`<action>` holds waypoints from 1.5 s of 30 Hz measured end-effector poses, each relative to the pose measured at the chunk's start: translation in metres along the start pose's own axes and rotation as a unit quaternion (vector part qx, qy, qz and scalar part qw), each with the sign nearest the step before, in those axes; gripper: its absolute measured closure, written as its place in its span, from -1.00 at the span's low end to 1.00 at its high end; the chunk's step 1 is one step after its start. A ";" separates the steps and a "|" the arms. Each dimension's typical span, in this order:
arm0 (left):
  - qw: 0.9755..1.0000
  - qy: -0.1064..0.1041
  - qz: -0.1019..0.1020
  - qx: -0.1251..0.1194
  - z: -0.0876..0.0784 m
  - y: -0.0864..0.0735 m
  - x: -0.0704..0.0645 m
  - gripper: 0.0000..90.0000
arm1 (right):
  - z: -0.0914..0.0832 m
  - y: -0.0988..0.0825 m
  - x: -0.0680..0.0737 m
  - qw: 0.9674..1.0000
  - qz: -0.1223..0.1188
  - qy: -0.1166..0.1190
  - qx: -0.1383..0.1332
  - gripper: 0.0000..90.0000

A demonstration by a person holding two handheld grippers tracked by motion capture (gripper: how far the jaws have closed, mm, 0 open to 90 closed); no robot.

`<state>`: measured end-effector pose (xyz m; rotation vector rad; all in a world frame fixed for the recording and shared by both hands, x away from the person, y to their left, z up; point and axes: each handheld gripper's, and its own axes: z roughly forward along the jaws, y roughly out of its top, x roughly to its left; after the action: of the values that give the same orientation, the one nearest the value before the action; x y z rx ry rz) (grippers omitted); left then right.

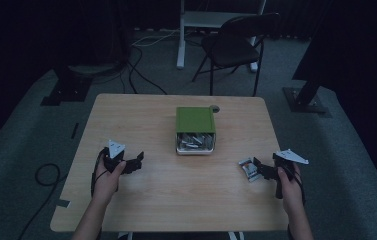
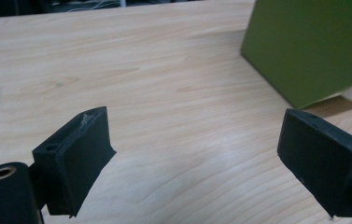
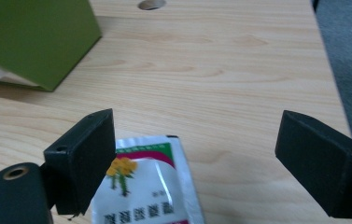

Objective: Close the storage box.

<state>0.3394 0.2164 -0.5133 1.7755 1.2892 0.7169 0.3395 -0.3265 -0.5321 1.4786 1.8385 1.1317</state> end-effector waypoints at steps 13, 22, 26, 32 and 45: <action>0.999 0.041 -0.020 0.028 -0.012 -0.020 0.026 -0.77 | -0.014 -0.025 -0.015 0.999 0.018 -0.031 0.025 -0.73; 0.995 0.076 -0.039 0.045 -0.023 -0.035 0.046 -0.77 | -0.022 -0.037 -0.017 0.998 0.021 -0.052 0.042 -0.73; 0.993 0.095 -0.054 0.053 -0.029 -0.044 0.054 -0.77 | -0.025 -0.041 -0.016 0.997 0.024 -0.060 0.048 -0.73; 0.988 0.125 -0.071 0.063 -0.036 -0.053 0.062 -0.77 | -0.027 -0.045 -0.017 0.995 0.038 -0.079 0.057 -0.73; 0.972 0.176 -0.114 0.106 -0.043 -0.066 0.071 -0.76 | -0.025 -0.050 -0.014 0.991 0.041 -0.099 0.079 -0.73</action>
<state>0.2942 0.3057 -0.5492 1.6742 1.8352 0.8113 0.2965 -0.3496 -0.5632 1.7037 1.7783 0.8565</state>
